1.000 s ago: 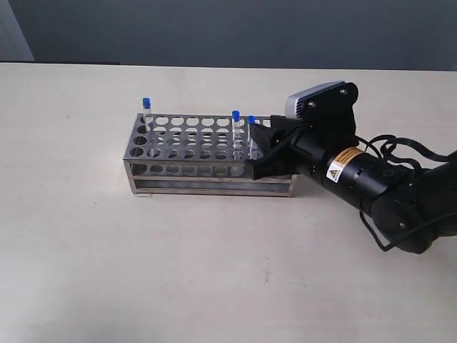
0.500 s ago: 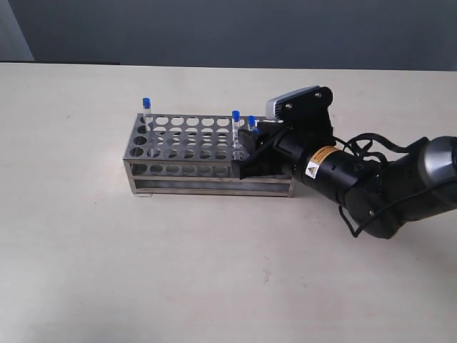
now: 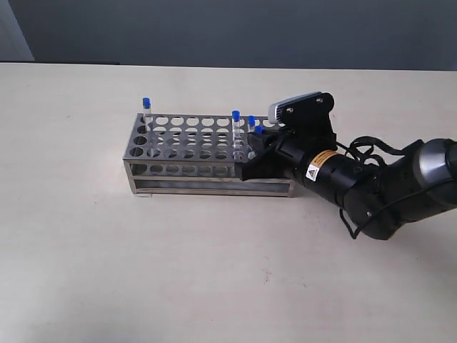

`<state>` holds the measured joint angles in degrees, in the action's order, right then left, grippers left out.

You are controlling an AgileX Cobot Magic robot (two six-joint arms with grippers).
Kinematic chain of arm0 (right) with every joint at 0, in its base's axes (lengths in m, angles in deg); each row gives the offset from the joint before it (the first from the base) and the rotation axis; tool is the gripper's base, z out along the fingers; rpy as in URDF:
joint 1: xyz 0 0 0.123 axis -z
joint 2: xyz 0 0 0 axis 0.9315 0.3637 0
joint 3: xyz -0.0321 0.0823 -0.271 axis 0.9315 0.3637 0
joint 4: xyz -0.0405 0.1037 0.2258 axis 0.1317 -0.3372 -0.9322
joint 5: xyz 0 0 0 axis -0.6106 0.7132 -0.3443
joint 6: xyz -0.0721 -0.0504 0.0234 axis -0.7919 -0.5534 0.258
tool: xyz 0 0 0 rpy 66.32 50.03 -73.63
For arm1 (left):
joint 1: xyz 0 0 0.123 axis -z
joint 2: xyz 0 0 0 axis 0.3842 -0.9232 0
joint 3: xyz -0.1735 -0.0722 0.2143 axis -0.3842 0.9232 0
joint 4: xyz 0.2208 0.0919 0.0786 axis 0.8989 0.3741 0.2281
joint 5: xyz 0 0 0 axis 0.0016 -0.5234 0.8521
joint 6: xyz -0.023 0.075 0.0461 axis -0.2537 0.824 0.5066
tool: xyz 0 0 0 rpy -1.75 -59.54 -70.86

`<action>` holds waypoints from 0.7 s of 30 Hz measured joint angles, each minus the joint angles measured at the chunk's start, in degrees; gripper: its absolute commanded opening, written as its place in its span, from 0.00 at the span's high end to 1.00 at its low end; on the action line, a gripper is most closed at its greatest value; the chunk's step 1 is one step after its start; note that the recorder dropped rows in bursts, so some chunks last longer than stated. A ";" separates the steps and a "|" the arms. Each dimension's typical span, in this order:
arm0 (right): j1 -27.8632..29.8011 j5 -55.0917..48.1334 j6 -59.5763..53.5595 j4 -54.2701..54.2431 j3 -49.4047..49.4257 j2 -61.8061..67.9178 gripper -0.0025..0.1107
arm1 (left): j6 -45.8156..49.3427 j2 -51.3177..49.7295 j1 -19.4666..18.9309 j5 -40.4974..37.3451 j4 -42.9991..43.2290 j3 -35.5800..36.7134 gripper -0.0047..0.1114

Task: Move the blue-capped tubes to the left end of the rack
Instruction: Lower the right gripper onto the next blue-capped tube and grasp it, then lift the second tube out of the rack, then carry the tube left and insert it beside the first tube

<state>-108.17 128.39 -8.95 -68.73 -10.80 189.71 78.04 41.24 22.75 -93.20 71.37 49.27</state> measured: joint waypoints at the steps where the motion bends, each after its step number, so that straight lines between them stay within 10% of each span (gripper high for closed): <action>1: 0.00 -0.40 0.00 0.00 0.00 -0.15 0.98 | 0.00 0.00 0.00 0.00 0.00 0.00 0.96; 21: -3.07 -20.21 -1.59 8.26 -13.96 -20.14 0.98 | 0.00 0.00 0.00 0.00 0.00 0.00 0.96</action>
<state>-111.23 108.19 -10.54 -60.47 -24.77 169.57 78.04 41.24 22.75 -93.20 71.37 49.27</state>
